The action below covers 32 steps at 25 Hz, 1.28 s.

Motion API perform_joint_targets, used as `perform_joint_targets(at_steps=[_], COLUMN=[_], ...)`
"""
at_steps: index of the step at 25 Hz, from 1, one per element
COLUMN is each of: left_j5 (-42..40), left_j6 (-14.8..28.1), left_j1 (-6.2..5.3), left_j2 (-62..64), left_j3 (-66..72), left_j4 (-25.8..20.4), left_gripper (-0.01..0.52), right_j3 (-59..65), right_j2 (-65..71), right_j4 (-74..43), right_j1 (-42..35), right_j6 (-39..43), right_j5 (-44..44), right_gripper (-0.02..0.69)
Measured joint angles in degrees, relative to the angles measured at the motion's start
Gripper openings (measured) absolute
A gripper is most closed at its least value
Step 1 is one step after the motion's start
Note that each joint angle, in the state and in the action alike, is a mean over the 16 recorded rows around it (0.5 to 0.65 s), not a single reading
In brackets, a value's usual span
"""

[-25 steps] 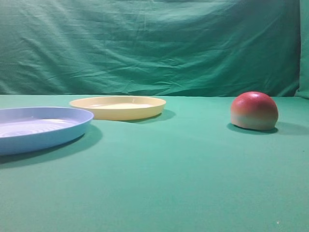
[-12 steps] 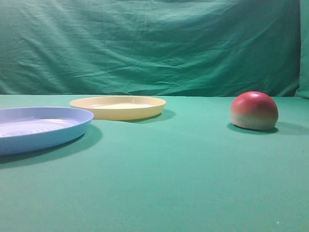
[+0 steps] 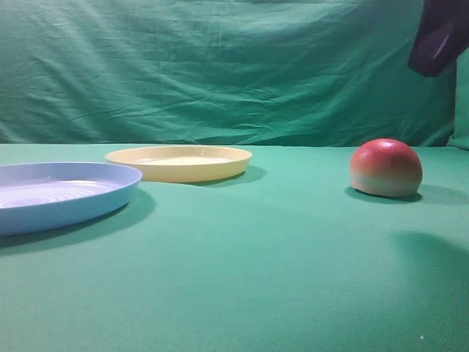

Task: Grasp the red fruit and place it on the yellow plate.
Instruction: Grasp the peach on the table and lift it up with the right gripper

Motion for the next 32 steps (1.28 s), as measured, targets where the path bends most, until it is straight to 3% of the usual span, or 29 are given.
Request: perform_joint_targets(at_steps=[5, 9, 13, 25, 32], left_j5=[0.0, 0.0, 0.0, 0.0, 0.0], left_j6=[0.0, 0.0, 0.0, 0.0, 0.0], left_j1=[0.0, 0.0, 0.0, 0.0, 0.0], left_j2=[0.0, 0.0, 0.0, 0.0, 0.0], left_j3=[0.0, 0.0, 0.0, 0.0, 0.0], left_j4=[0.0, 0.0, 0.0, 0.0, 0.0], left_gripper=[0.157, 0.157, 0.157, 0.157, 0.157], right_j3=[-1.1, -1.3, -1.3, -9.8, -21.9], right_j2=[5.2, 8.8, 11.6, 14.3, 17.8], right_j4=[-0.2, -0.4, -0.4, 2.5, 6.7], right_j1=[0.0, 0.0, 0.0, 1.8, 8.1], right_j6=[-0.1, -0.1, -0.2, -0.4, -4.7], right_j5=[-3.7, -6.9, -9.4, -7.8, -6.6], right_gripper=[0.586, 0.623, 0.565, 0.295, 0.247])
